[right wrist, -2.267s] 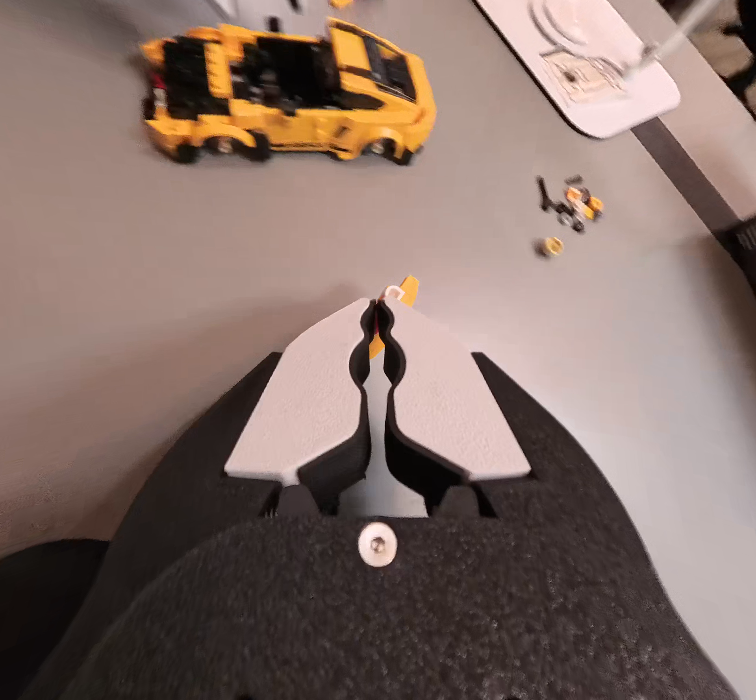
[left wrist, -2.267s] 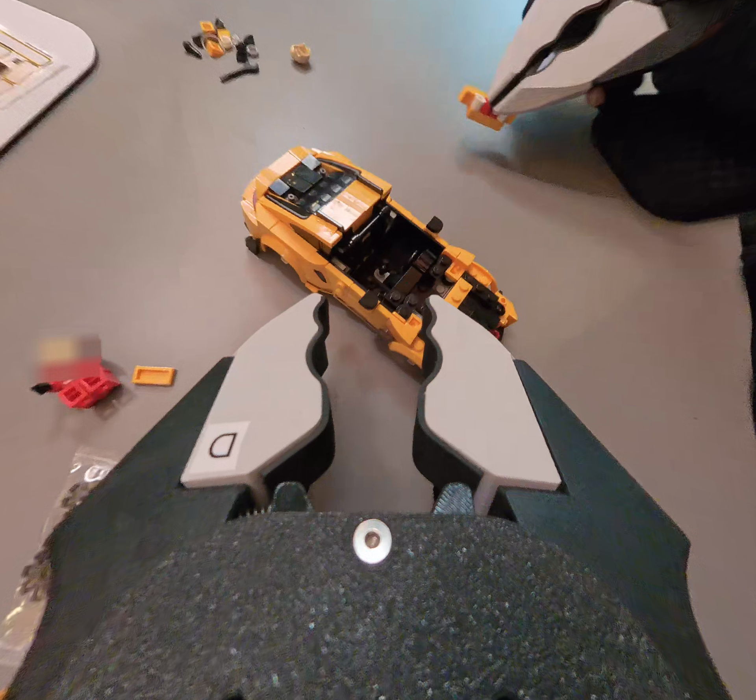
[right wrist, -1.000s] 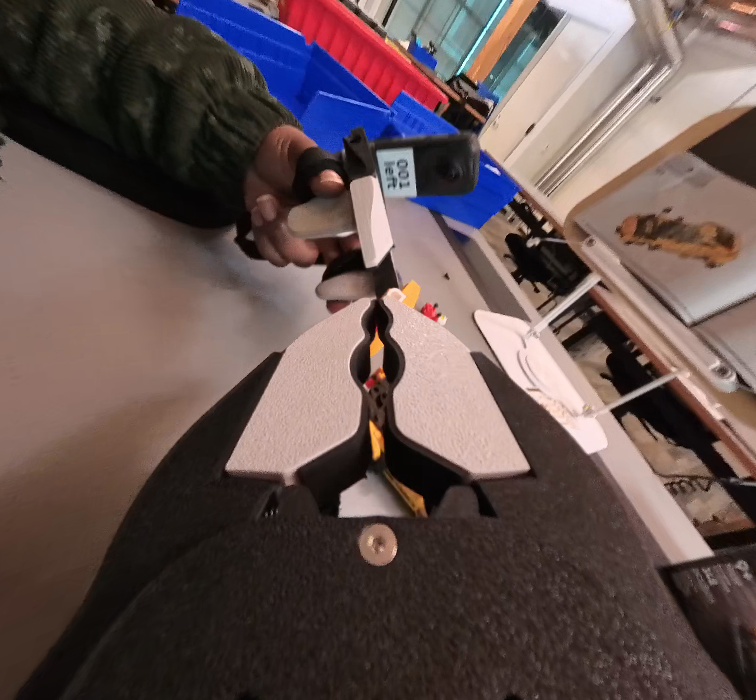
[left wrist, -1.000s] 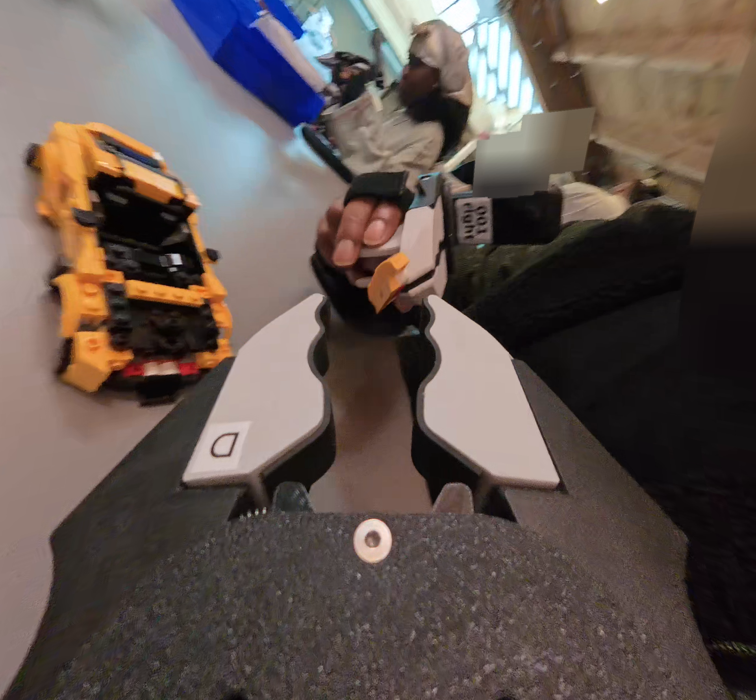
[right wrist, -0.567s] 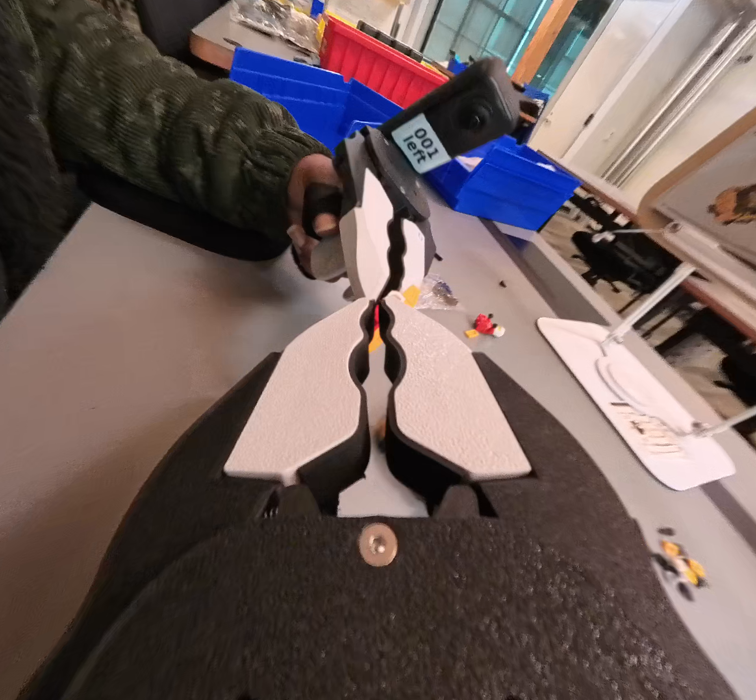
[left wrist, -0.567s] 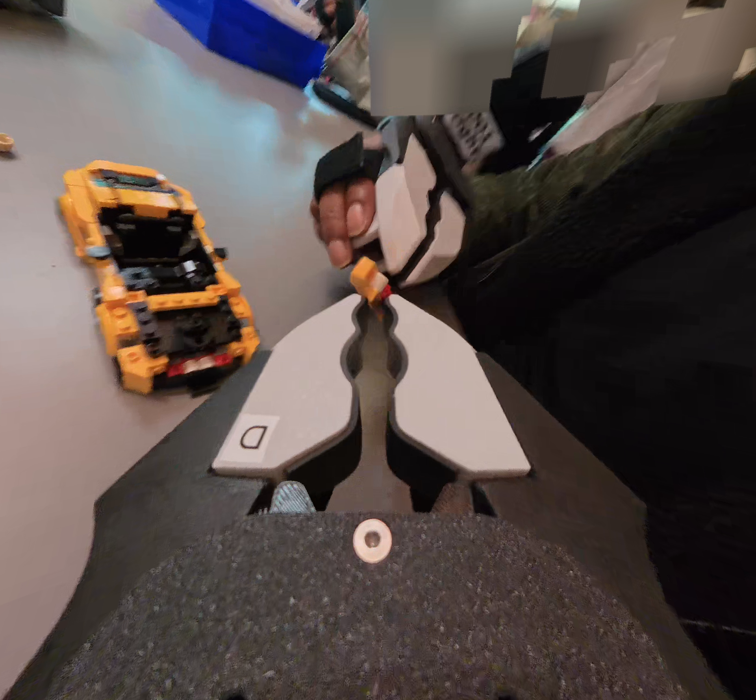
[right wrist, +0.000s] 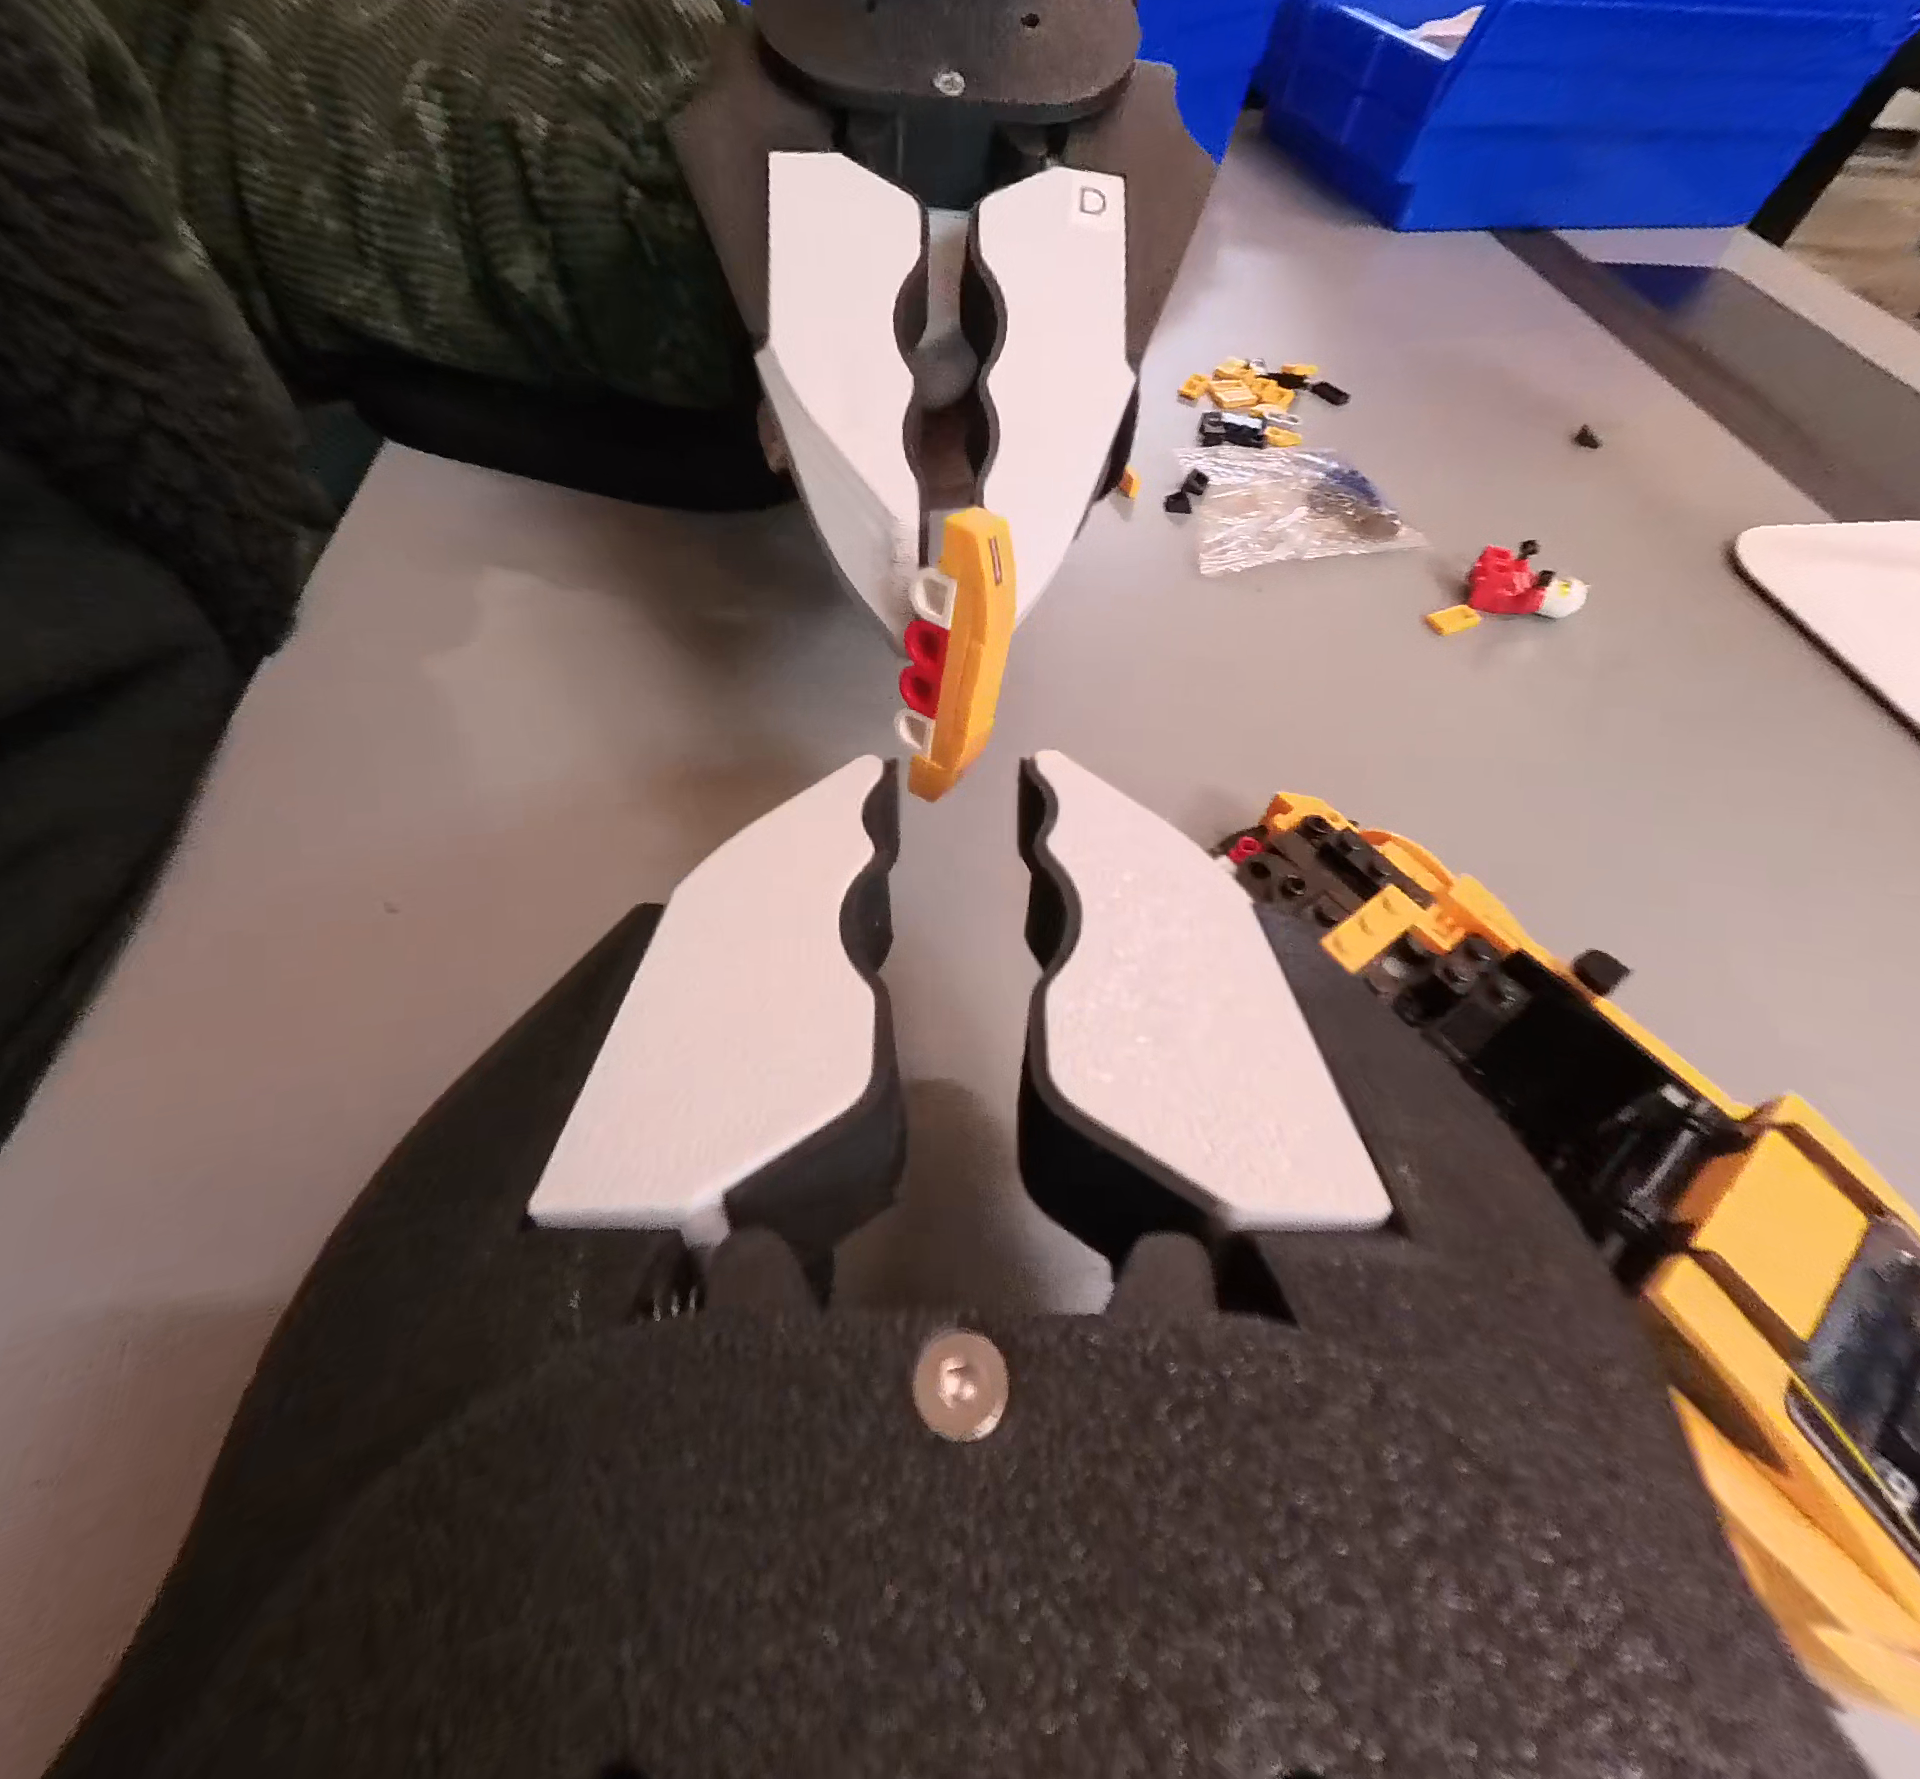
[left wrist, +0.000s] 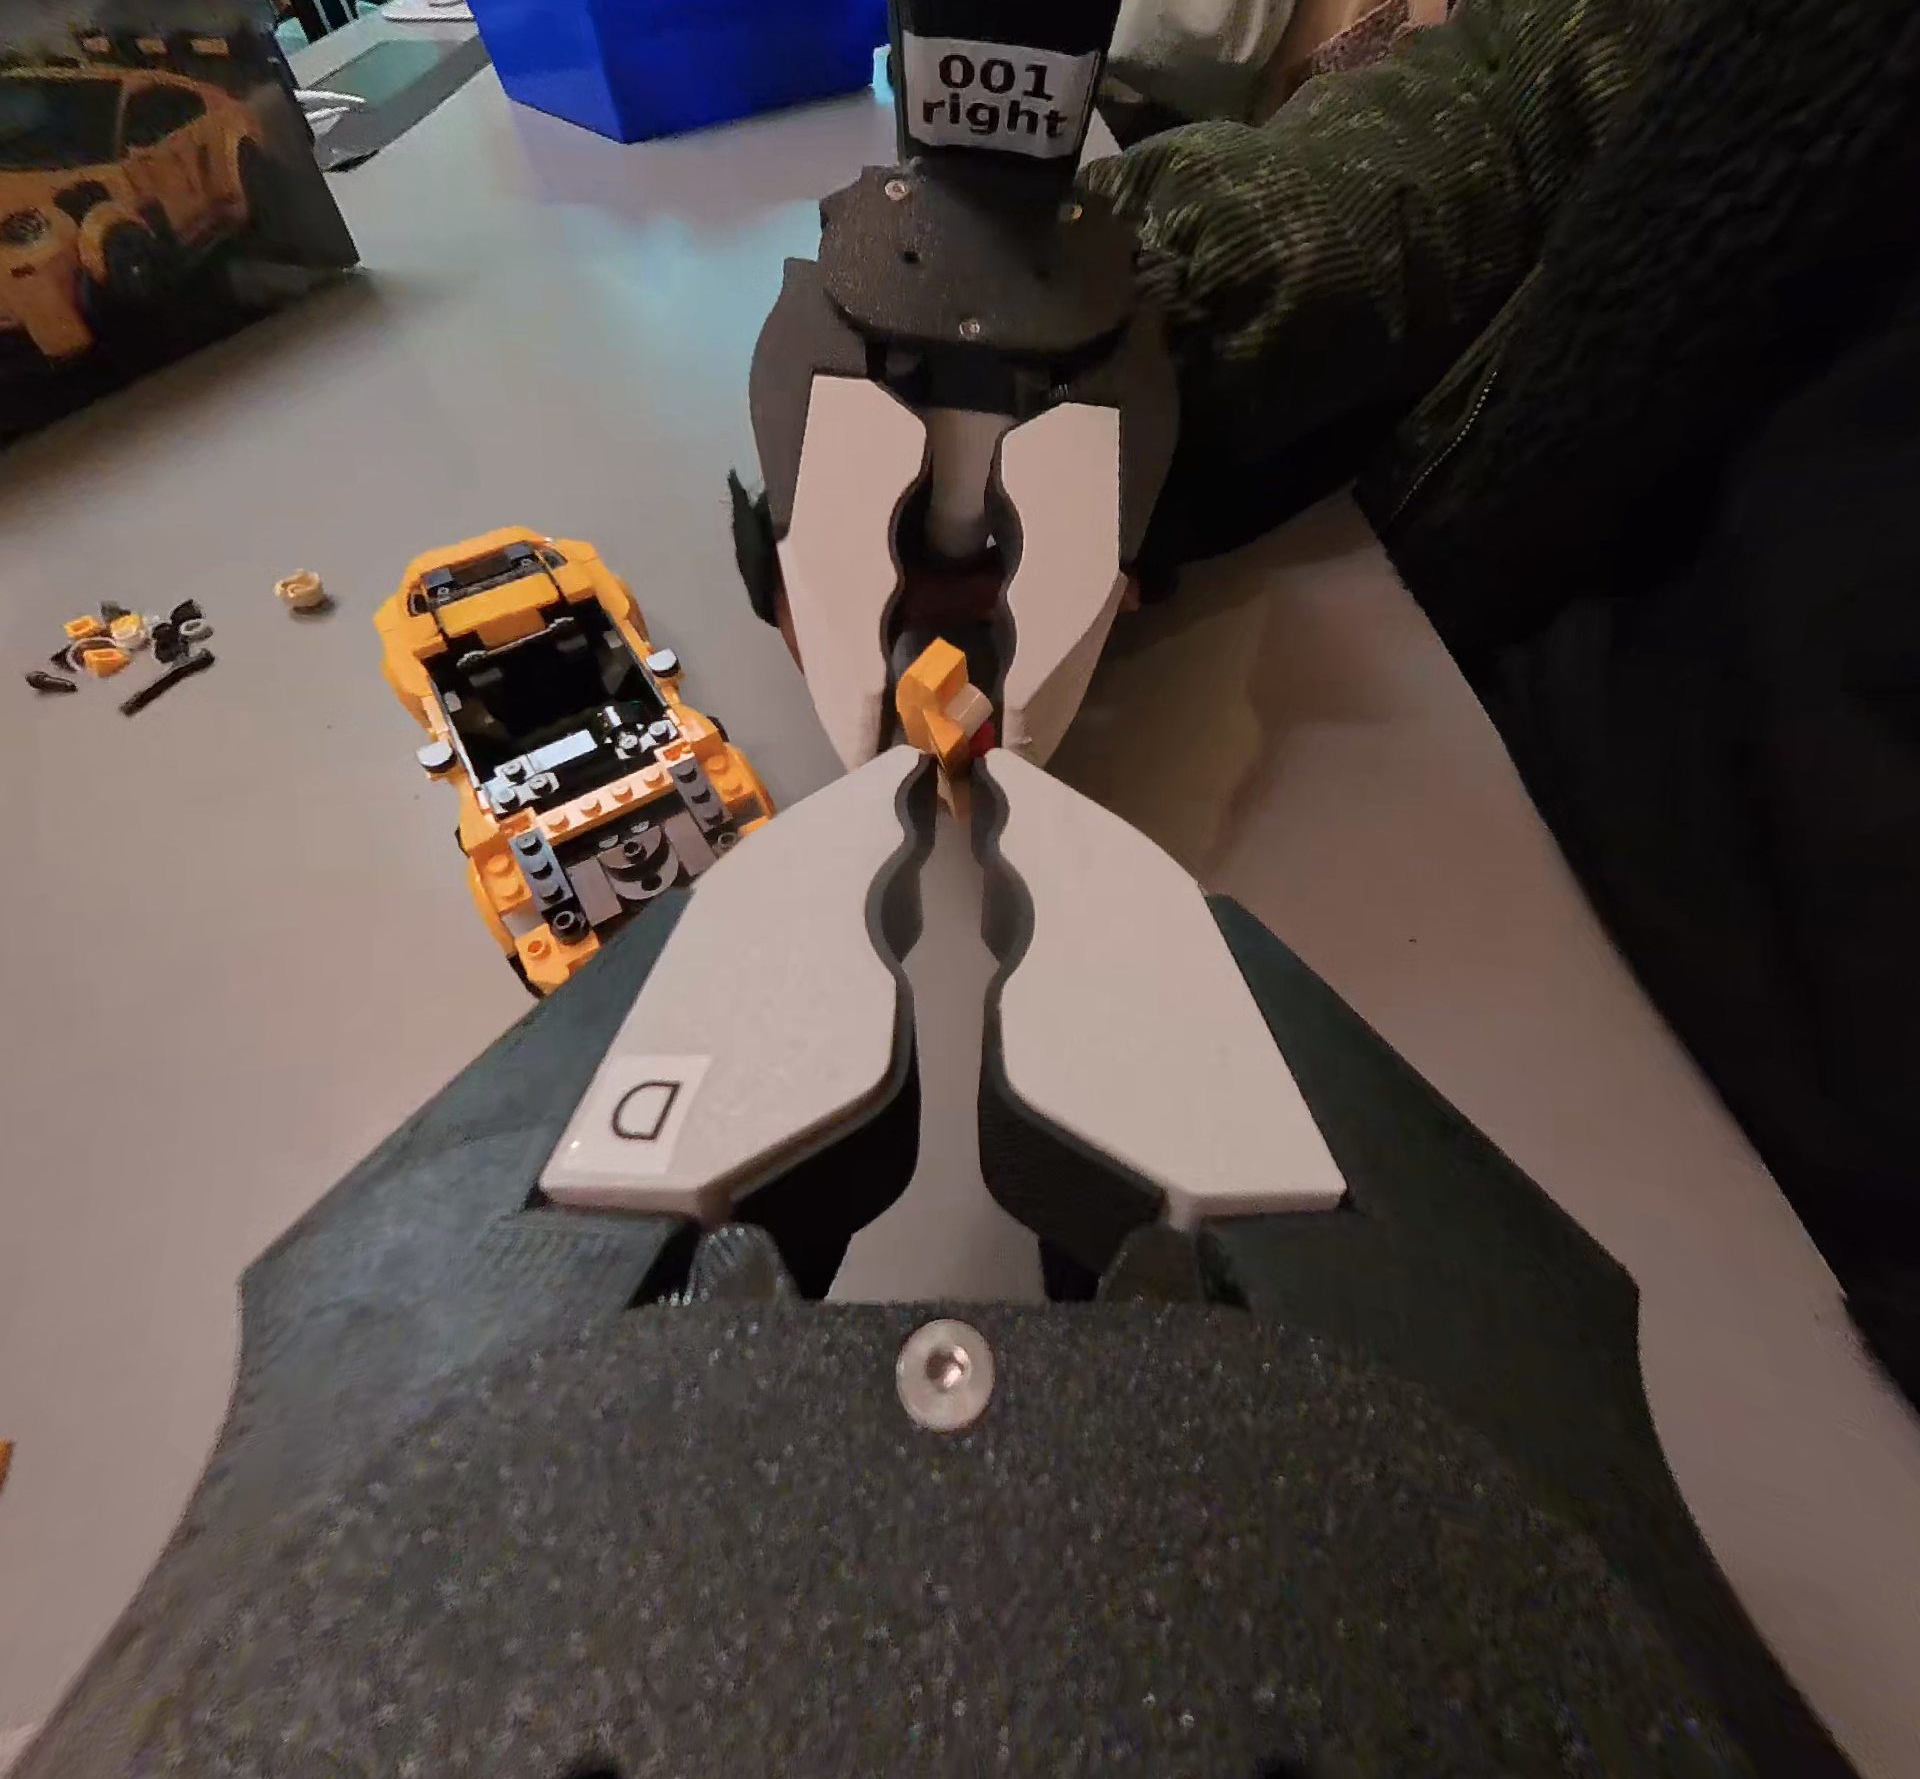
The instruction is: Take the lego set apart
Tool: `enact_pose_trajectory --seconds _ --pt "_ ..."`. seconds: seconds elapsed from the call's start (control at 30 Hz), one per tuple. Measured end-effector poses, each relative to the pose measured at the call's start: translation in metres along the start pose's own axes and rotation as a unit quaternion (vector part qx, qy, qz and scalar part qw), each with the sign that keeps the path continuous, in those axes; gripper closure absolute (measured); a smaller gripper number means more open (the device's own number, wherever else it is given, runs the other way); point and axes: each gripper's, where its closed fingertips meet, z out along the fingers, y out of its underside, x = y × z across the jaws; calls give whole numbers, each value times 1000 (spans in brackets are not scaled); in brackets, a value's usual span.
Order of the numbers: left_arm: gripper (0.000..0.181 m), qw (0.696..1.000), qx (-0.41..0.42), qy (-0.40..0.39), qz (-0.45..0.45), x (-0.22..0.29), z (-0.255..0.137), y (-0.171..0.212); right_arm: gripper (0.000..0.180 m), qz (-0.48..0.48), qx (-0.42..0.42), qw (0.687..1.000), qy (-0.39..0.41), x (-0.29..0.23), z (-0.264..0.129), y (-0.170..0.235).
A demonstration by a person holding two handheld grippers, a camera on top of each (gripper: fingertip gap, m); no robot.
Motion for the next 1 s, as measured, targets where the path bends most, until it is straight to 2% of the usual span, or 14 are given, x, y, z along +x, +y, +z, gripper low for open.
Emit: enact_pose_trajectory --seconds 0.07,0.2,0.4,0.5,0.67,0.77,0.83,1.0 --pt "175 1000 0 1 -1 0 1 1 167 0 5 1000 -5 -2 -1 -2" --pt "177 1000 -6 -22 -15 -10 -2 4 168 8 1 1000 29 9 -5 -3" --pt "162 996 -25 -79 -35 -30 -3 12 168 17 -86 986 144 43 -10 21" --pt "150 989 -34 -141 6 -41 -3 9 168 22 -135 977 165 45 -8 33" --pt "151 974 -91 -189 89 -42 5 16 168 57 -152 975 153 38 -4 36" --pt "154 975 -108 -177 83 -38 13 24 168 24 -159 976 150 31 -3 33" --pt "164 979 -104 -164 68 -36 13 25 168 -18 -174 972 157 30 -3 34" --pt "169 988 -79 -132 28 -32 10 21 168 -114 -179 960 185 32 -4 29"
